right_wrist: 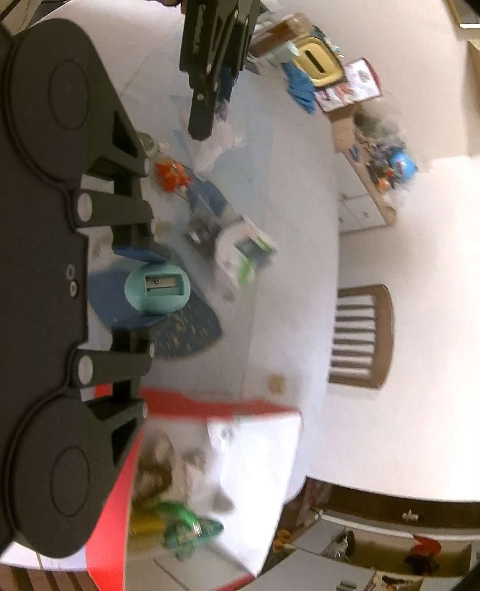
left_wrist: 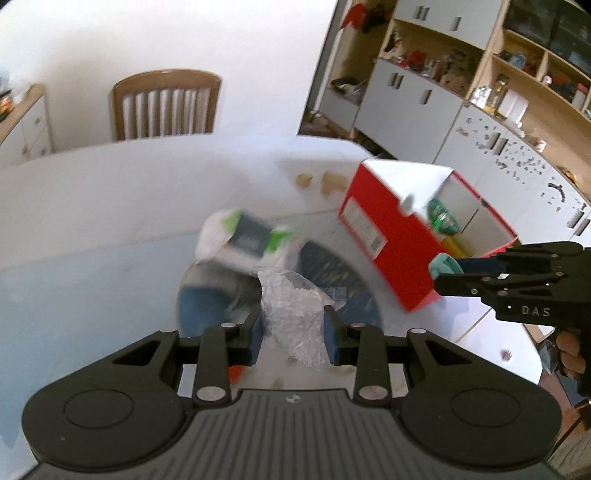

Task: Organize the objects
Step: 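Carry the bubble-wrap bag with left tool while right tool carries teal sharpener to box, then lower the bubble-wrap bag and teal sharpener into the red box with both tools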

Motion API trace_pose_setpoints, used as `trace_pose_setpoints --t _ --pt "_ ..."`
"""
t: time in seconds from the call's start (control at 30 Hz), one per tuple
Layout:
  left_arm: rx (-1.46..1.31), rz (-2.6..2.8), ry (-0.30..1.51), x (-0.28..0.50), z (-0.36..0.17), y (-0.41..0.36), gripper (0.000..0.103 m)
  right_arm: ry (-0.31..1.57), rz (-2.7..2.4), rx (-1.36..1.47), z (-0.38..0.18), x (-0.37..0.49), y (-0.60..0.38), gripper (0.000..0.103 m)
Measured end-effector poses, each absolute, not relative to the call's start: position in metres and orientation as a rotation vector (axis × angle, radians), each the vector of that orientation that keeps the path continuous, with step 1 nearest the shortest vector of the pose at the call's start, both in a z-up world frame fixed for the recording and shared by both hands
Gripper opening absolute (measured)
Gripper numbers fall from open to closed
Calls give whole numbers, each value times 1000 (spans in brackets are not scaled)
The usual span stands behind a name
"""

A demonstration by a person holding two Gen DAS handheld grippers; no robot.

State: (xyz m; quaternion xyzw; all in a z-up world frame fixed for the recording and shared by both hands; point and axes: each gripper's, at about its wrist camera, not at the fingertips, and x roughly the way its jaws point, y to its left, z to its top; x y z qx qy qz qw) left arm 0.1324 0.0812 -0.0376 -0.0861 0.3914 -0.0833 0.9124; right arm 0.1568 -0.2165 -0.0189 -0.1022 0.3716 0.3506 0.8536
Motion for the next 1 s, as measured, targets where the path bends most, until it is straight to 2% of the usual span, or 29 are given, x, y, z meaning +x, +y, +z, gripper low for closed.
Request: trace_pose_setpoints --t 0.4,1.0 --pt "-134 -256 775 208 -12 -14 33 733 609 -147 0 210 -308 29" --pt "-88 -266 839 303 -27 -126 33 762 487 -89 -25 275 -395 29"
